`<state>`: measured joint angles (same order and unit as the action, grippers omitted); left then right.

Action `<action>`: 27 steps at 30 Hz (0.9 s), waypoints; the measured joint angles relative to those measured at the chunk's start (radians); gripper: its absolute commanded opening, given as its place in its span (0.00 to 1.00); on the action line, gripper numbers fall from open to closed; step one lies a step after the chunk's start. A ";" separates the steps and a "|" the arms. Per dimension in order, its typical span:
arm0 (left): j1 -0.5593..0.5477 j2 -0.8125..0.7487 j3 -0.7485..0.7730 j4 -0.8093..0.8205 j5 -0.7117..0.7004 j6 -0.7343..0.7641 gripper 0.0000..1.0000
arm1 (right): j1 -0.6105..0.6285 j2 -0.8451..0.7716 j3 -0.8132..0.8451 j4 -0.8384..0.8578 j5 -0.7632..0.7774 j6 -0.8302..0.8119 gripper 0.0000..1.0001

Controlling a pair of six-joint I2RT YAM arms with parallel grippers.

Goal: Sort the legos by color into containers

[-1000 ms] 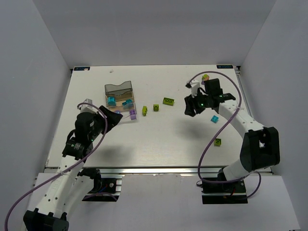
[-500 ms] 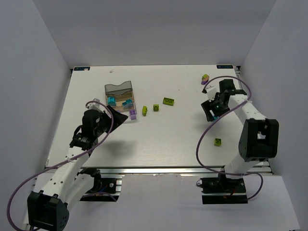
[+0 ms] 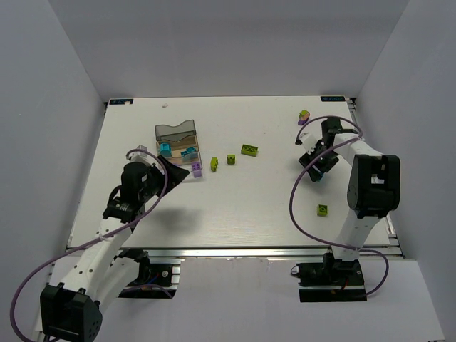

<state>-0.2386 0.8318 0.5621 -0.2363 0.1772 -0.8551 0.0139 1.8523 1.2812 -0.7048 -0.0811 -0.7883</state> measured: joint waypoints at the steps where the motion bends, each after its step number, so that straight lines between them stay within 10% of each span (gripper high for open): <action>1: 0.000 -0.003 0.000 -0.002 -0.002 0.000 0.84 | 0.000 0.008 0.003 0.003 0.002 -0.008 0.70; 27: 0.000 -0.072 0.073 -0.129 -0.065 0.001 0.84 | -0.005 0.074 0.205 -0.126 -0.212 -0.055 0.00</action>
<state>-0.2386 0.7601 0.6350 -0.3649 0.1120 -0.8543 0.0093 1.9259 1.4864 -0.8310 -0.2935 -0.8433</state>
